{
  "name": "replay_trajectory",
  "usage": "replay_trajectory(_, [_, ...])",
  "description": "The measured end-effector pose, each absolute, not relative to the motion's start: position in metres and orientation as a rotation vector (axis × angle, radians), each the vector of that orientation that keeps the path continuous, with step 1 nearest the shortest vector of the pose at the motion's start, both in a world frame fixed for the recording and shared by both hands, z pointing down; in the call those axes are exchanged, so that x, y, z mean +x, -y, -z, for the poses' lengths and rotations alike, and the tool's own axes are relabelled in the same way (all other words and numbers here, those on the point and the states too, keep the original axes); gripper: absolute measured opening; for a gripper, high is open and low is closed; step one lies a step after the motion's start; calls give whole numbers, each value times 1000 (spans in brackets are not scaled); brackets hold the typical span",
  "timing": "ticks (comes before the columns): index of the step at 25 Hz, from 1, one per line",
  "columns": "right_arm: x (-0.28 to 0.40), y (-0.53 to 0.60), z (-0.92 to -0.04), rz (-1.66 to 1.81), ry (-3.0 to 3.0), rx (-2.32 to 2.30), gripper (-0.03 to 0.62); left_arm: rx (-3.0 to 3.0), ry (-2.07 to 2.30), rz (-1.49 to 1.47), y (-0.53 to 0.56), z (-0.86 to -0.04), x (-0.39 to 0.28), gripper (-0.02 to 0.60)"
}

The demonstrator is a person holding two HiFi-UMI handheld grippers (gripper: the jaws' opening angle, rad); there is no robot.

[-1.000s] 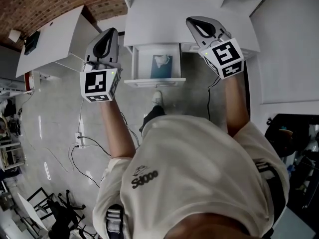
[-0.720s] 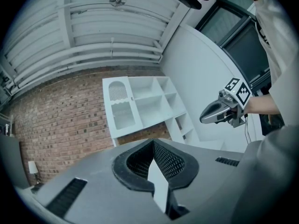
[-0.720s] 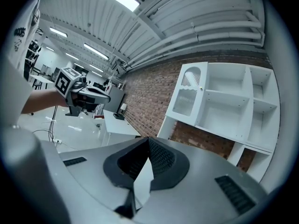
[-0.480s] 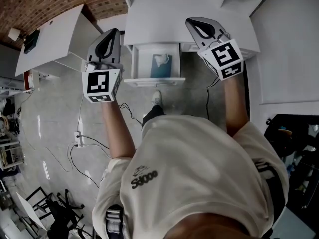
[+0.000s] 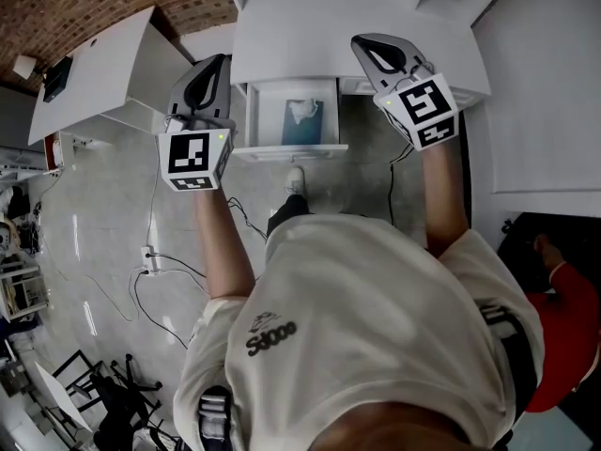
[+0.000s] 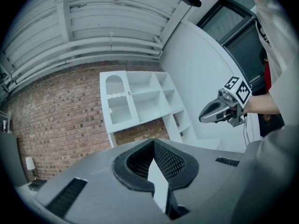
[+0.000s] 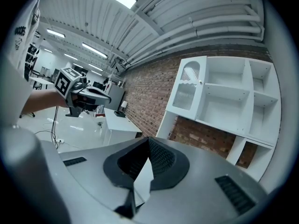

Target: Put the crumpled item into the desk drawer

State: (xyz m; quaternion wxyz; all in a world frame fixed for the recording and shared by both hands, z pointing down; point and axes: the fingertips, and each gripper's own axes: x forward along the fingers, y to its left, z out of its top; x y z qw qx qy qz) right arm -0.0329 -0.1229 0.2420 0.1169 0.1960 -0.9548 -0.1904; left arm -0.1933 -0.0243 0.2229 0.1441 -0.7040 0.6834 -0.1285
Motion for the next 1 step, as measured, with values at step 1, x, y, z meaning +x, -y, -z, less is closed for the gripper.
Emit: replay_trajectory(1, [-32, 126, -243, 555, 2795, 575, 6, -2031, -1969, 370, 27, -223, -192, 18])
